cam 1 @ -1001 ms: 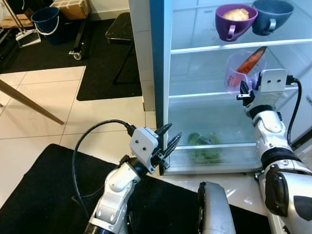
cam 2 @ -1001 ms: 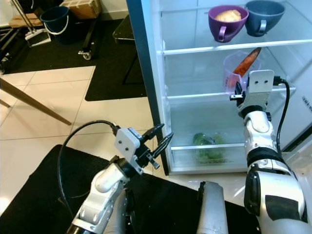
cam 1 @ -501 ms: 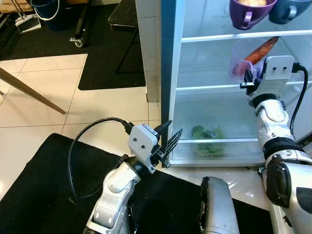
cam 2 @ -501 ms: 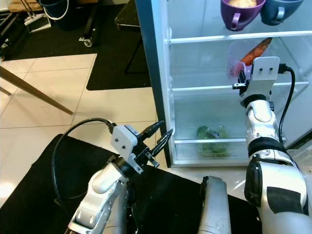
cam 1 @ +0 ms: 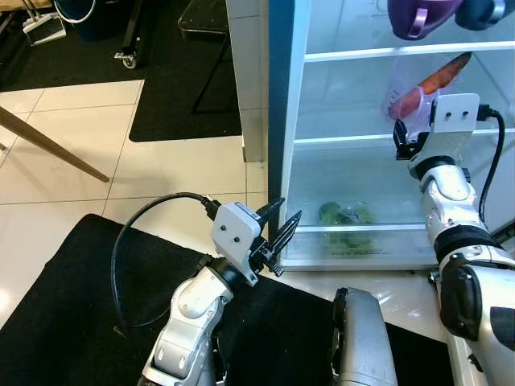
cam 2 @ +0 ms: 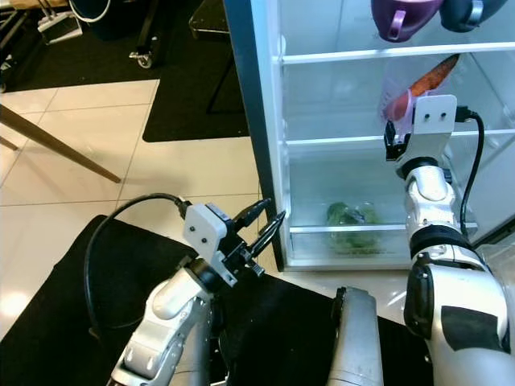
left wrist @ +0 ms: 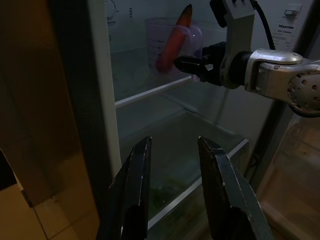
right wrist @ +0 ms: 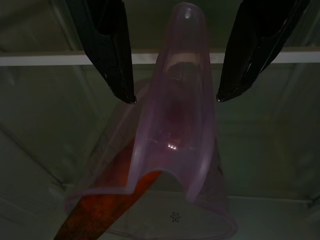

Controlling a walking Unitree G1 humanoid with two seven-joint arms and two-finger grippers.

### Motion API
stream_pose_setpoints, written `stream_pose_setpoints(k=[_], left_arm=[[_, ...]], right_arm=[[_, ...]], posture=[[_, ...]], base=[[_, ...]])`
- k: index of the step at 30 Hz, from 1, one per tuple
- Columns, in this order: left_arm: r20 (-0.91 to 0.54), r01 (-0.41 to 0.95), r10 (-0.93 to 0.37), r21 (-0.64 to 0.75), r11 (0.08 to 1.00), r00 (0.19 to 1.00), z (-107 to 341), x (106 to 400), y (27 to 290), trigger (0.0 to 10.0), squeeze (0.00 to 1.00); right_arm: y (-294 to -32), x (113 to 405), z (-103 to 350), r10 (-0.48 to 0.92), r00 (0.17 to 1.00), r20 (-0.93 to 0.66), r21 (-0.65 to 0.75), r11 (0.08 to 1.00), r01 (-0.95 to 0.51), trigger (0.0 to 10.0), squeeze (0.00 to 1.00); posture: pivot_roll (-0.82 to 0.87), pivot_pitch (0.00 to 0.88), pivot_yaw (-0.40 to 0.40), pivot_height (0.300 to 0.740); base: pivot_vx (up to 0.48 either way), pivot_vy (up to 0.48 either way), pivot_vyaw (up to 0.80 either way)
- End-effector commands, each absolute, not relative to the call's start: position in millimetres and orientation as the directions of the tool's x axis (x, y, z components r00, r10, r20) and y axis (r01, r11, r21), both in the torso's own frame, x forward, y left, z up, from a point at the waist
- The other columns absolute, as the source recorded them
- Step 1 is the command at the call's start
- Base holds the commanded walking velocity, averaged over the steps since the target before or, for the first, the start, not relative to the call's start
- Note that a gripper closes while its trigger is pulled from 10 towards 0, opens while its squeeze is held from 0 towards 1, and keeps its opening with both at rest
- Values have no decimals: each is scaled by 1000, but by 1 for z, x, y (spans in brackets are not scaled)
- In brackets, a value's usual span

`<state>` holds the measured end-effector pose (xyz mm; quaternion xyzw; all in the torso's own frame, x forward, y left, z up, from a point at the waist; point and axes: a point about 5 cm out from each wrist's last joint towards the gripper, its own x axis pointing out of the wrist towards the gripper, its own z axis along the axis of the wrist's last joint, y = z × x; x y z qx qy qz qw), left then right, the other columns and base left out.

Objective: Restocking fridge

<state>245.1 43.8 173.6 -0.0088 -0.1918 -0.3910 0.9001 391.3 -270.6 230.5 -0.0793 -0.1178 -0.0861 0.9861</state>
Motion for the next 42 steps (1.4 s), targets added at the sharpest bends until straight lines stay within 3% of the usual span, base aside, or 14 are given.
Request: stream_pose_setpoints(k=[1, 21, 23, 25, 26, 27, 28, 38, 39, 42], left_arm=[[348, 712, -703, 127, 691, 620, 173, 243, 44, 10000, 0], [358, 721, -710, 129, 681, 606, 173, 246, 38, 10000, 0], [360, 721, -710, 130, 681, 605, 174, 247, 38, 10000, 0], [361, 721, -710, 130, 680, 605, 174, 247, 37, 10000, 0], [362, 722, -711, 130, 679, 603, 174, 248, 37, 10000, 0], [362, 722, -711, 130, 679, 603, 174, 248, 37, 10000, 0], [363, 723, -711, 129, 678, 602, 174, 248, 36, 10000, 0], [369, 726, -713, 130, 675, 596, 174, 249, 35, 10000, 0], [369, 727, -714, 131, 674, 596, 174, 249, 35, 10000, 0], [371, 727, -714, 131, 674, 594, 174, 250, 34, 10000, 0]], right_arm=[[-275, 390, 227, -159, 960, 230, -133, 972, 193, 10000, 0], [-286, 381, 242, -50, 942, 333, -86, 993, 83, 10000, 0], [-288, 380, 242, -54, 940, 336, -85, 993, 87, 0, 0], [-289, 380, 241, -57, 940, 337, -85, 992, 90, 0, 0], [-290, 379, 241, -63, 939, 340, -84, 992, 97, 1333, 0], [-290, 379, 241, -63, 939, 340, -84, 992, 97, 1333, 0], [-291, 378, 240, -61, 938, 341, -83, 992, 95, 10000, 0], [-298, 370, 231, -63, 935, 348, -80, 992, 96, 10000, 0], [-298, 370, 230, -60, 937, 344, -83, 992, 93, 10000, 1000], [-299, 370, 229, -65, 938, 342, -93, 990, 102, 10000, 1000]], posture=[[215, 346, 120, 532], [189, 313, 109, 532], [185, 312, 109, 532], [183, 311, 109, 532], [182, 309, 109, 532], [182, 309, 109, 532], [178, 307, 107, 532], [172, 300, 106, 532], [169, 300, 108, 532], [168, 298, 107, 532]], base=[[0, 0, 0], [0, 0, 0], [0, 0, 0], [0, 0, 0], [0, 0, 0], [0, 0, 0], [0, 0, 0], [0, 0, 0], [0, 0, 0], [0, 0, 0]])
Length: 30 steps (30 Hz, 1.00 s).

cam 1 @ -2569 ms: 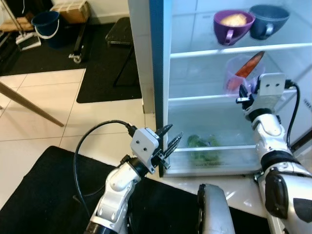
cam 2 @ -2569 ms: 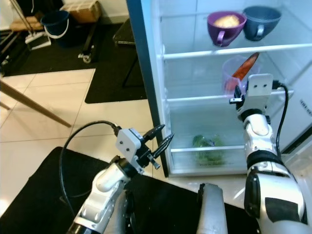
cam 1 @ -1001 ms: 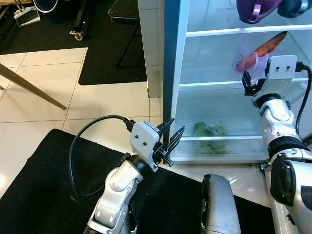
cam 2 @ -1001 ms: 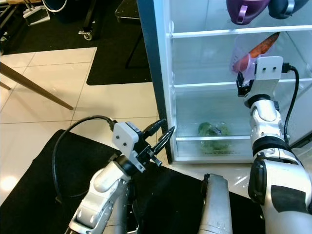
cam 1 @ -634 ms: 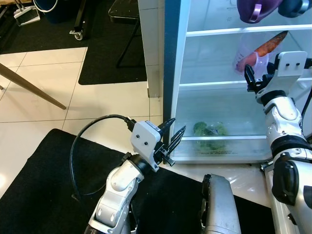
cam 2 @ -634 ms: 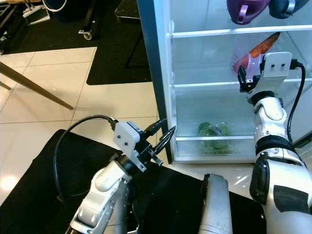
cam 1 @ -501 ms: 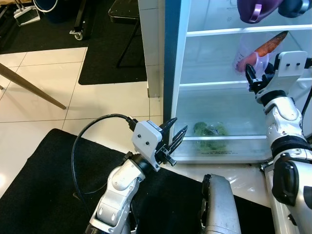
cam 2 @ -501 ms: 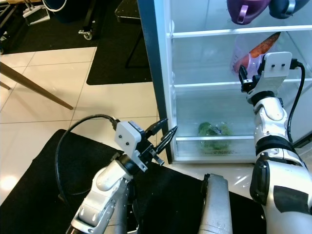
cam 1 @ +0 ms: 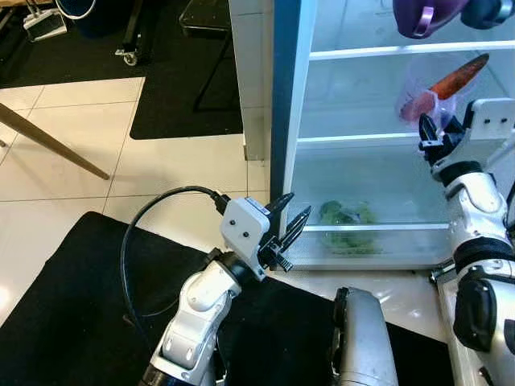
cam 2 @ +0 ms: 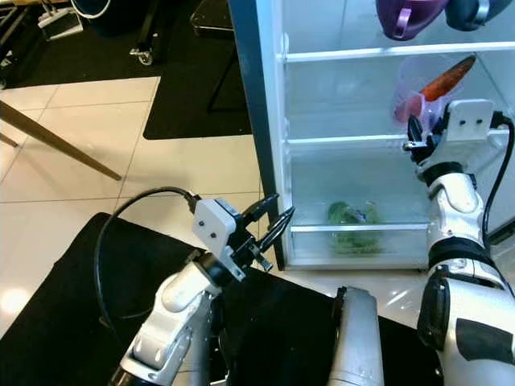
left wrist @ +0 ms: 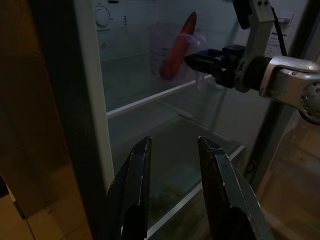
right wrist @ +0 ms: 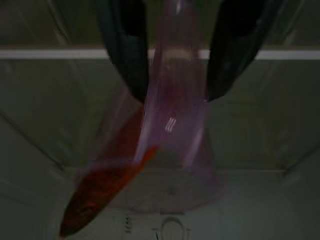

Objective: Restocking fridge

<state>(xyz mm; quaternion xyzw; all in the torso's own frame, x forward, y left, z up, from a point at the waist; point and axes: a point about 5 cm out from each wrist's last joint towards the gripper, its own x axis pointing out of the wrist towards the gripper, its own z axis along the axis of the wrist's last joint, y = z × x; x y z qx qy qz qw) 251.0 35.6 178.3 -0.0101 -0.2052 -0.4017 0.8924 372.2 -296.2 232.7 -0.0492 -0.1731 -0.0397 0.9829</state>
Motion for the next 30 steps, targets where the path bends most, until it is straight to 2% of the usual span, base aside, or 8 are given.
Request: stream_pose_setpoints(k=[1, 3, 4, 5, 24, 27, 28, 30], left_arm=[[371, 727, -714, 130, 674, 594, 174, 250, 34, 10000, 0], [372, 727, -713, 130, 674, 594, 174, 250, 34, 10000, 0], [373, 727, -713, 130, 674, 594, 174, 250, 34, 10000, 0], [374, 727, -713, 130, 674, 593, 174, 250, 34, 10000, 0], [381, 734, -717, 131, 666, 583, 173, 251, 30, 10000, 0], [382, 735, -719, 132, 665, 581, 173, 251, 30, 10000, 0], [383, 736, -719, 132, 664, 581, 174, 251, 29, 10000, 0], [383, 736, -719, 132, 664, 580, 174, 251, 29, 10000, 0]], right_arm=[[-299, 370, 229, -67, 938, 341, -93, 990, 104, 10000, 1000], [-298, 370, 229, -67, 939, 339, -92, 990, 103, 10000, 937], [-298, 371, 230, -69, 939, 338, -87, 991, 104, 10000, 75], [-298, 371, 230, -69, 938, 340, -85, 991, 104, 10000, 0], [-313, 361, 236, -110, 916, 386, -86, 984, 155, 10000, 0], [-316, 358, 234, -111, 914, 390, -79, 985, 153, 10000, 357], [-316, 358, 233, -109, 914, 390, -79, 985, 152, 10000, 1000], [-316, 357, 233, -109, 915, 390, -80, 985, 151, 10000, 1000]], posture=[[168, 299, 106, 532], [168, 299, 106, 532], [168, 299, 104, 532], [168, 300, 104, 532], [152, 285, 100, 532], [151, 282, 100, 532], [150, 282, 99, 532], [150, 282, 100, 532]], base=[[0, 0, 0], [0, 0, 0], [0, 0, 0], [0, 0, 0], [0, 0, 0], [0, 0, 0], [0, 0, 0], [0, 0, 0]])
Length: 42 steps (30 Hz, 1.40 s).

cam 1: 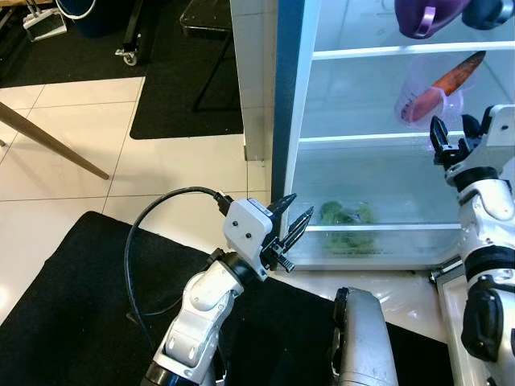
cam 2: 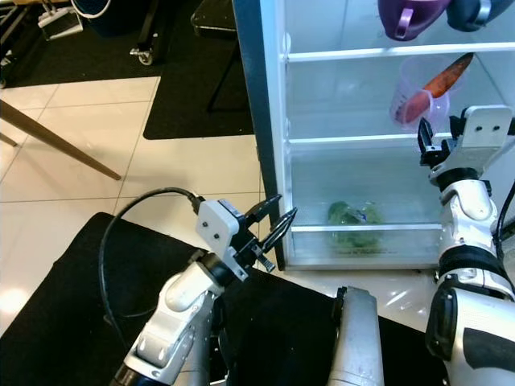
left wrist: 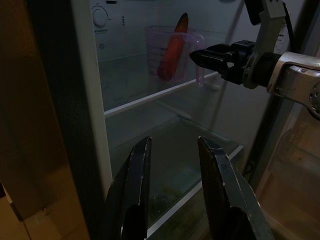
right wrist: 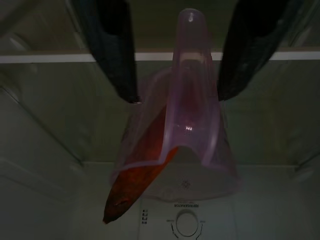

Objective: Restocking fridge

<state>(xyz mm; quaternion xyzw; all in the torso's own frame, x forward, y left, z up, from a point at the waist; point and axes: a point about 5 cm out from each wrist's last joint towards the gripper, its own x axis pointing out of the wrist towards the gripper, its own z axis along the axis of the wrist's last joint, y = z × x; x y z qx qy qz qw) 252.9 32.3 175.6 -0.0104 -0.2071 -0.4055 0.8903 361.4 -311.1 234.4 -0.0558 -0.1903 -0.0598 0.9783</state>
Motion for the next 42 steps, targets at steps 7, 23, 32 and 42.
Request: stream_pose_setpoints(k=[7, 23, 32, 42], left_arm=[[386, 736, -718, 132, 664, 579, 174, 252, 29, 10000, 0], [389, 737, -719, 134, 663, 576, 173, 253, 29, 10000, 0], [391, 740, -721, 133, 660, 572, 173, 252, 28, 10000, 0], [394, 737, -718, 135, 663, 574, 174, 253, 29, 10000, 0]], right_arm=[[-316, 354, 237, -80, 906, 415, -83, 989, 125, 10000, 0], [-328, 326, 243, 21, 883, 469, -122, 992, 40, 10000, 0], [-322, 321, 228, 50, 910, 411, -136, 991, 7, 0, 0], [-317, 324, 222, 14, 927, 374, -125, 991, 36, 10000, 0]], posture=[[143, 284, 98, 532], [133, 278, 103, 532], [129, 277, 104, 532], [131, 279, 105, 532]], base=[[0, 0, 0], [0, 0, 0], [0, 0, 0], [0, 0, 0]])
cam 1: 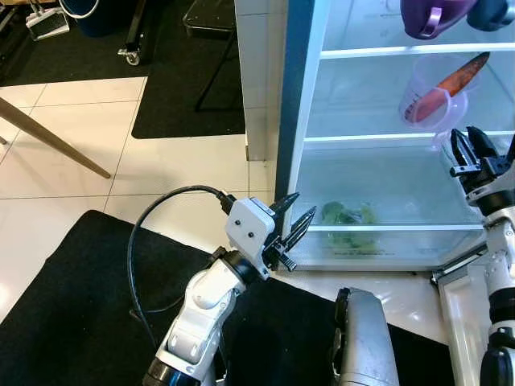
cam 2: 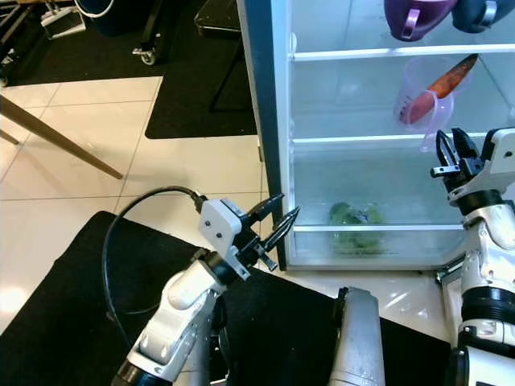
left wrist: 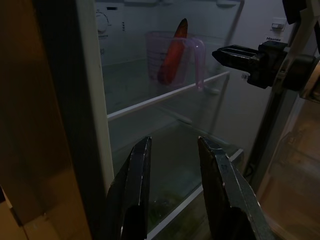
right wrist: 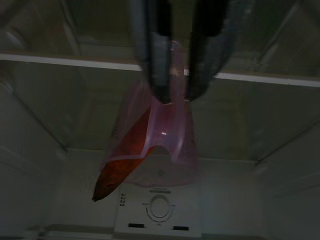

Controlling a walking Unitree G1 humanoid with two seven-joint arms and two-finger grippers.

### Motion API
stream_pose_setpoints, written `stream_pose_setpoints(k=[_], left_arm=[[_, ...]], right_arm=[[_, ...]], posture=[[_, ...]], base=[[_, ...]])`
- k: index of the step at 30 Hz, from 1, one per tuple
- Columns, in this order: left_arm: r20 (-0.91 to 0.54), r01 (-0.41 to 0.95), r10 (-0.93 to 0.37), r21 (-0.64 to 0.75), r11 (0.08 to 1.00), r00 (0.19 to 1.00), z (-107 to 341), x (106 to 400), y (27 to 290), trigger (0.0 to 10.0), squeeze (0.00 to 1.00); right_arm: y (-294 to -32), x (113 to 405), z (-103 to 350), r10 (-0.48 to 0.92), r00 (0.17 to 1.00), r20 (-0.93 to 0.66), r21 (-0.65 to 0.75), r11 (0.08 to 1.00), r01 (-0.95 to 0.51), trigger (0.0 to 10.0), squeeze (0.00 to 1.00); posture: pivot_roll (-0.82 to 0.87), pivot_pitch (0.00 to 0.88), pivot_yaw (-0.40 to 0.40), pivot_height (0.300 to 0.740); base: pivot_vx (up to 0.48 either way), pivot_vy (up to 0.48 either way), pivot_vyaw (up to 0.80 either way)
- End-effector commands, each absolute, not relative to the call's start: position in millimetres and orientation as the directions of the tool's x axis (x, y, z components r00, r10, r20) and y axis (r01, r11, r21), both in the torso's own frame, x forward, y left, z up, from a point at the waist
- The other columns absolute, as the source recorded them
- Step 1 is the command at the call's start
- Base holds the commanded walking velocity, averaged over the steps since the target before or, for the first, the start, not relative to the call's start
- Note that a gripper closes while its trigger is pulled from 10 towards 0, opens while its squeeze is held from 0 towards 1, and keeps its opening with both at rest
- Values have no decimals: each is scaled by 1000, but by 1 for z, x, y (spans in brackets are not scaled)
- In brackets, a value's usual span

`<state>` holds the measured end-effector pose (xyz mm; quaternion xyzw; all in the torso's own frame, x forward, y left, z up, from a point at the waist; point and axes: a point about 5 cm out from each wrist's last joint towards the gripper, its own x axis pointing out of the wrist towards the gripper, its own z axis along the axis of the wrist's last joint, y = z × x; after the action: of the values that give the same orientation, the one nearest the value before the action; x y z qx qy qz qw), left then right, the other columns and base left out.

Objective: Restocking fridge

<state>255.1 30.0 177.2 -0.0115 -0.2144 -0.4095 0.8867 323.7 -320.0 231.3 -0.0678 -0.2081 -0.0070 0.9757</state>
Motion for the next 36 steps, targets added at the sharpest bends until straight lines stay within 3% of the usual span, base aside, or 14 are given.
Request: stream_pose_setpoints(k=[1, 36], left_arm=[[394, 736, -718, 135, 663, 574, 174, 253, 29, 10000, 0], [395, 734, -716, 135, 665, 576, 175, 250, 31, 10000, 0]], right_arm=[[-316, 324, 222, 15, 928, 372, -121, 992, 32, 10000, 0], [-303, 342, 222, -59, 936, 346, -107, 989, 102, 10000, 0]], posture=[[131, 279, 105, 532], [147, 293, 104, 532]], base=[[0, 0, 0], [0, 0, 0]])
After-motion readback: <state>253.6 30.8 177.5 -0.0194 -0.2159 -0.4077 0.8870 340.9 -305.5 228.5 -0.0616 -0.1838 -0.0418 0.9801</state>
